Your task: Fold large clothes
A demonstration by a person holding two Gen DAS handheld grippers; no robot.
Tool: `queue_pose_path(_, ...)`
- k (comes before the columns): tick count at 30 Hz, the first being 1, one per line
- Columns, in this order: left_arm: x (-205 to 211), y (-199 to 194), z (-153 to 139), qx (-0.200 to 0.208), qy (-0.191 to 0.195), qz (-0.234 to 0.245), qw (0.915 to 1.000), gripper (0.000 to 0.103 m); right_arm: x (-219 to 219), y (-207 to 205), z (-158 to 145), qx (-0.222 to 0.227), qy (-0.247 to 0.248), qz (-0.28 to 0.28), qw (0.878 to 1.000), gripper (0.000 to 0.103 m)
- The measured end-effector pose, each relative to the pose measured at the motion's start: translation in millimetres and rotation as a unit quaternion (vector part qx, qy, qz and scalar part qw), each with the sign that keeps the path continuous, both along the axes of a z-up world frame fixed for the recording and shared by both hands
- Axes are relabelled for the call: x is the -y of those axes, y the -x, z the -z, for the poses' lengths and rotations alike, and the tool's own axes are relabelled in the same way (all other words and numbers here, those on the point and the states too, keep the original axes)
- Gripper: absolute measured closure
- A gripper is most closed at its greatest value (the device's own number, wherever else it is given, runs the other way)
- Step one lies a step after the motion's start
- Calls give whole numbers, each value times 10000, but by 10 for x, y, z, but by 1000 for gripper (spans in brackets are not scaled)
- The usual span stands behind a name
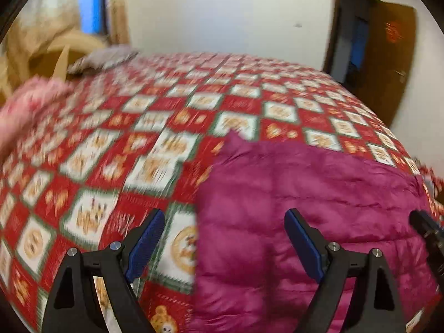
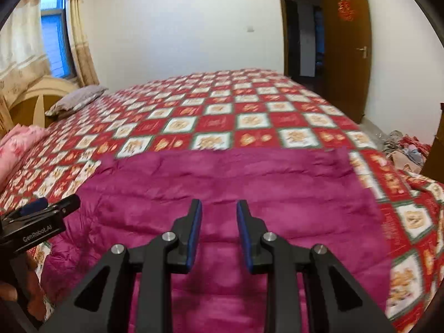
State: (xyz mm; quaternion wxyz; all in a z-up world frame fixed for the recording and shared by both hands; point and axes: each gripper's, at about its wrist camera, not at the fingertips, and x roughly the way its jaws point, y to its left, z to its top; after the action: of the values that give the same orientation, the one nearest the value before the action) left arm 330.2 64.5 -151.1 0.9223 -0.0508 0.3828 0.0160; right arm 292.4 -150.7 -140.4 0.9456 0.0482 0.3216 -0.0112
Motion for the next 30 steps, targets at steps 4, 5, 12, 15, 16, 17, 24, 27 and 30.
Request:
queue_pose_path(4,-144,-27,266,-313,235,-185,9991,15,-143,-180,317,-369,-132,26,9992,74)
queue_pose_path(5,-155,-31,303,-357,301,-179,9987,15,-165,-196,382,-423,-75,57,9991,74)
queue_pose_path(12,-135,-57,473,-513,945,-29,9942,14,-165,-234,499,-621,89,95,9980,75)
queue_pose_path(15,-94,-33,461,-626,1324,283,9888,15,-208,-241,521,-626,249,117,9977,75)
queue_pose_path(16,-96,-22,463,-666,1552,384,9849,15,-212,-244,527,-623,265,122,9976,75)
queue_pose_path(17,-98,-5,465,-686,1737,455,9813,15,-215,-243,531,-621,288,125,9976,75)
queue_pose_path(24,66,8,505,-538,1551,617,9845,16,-213,-233,549,-610,348,100,9975,75)
queue_pose_path(27,66,57,472,-465,1554,640,9847,48,-225,-229,554,-609,330,100,9975,75)
queue_pose_path(30,-8,59,447,-544,2090,668,9741,75,-222,-237,553,-610,312,88,9976,75)
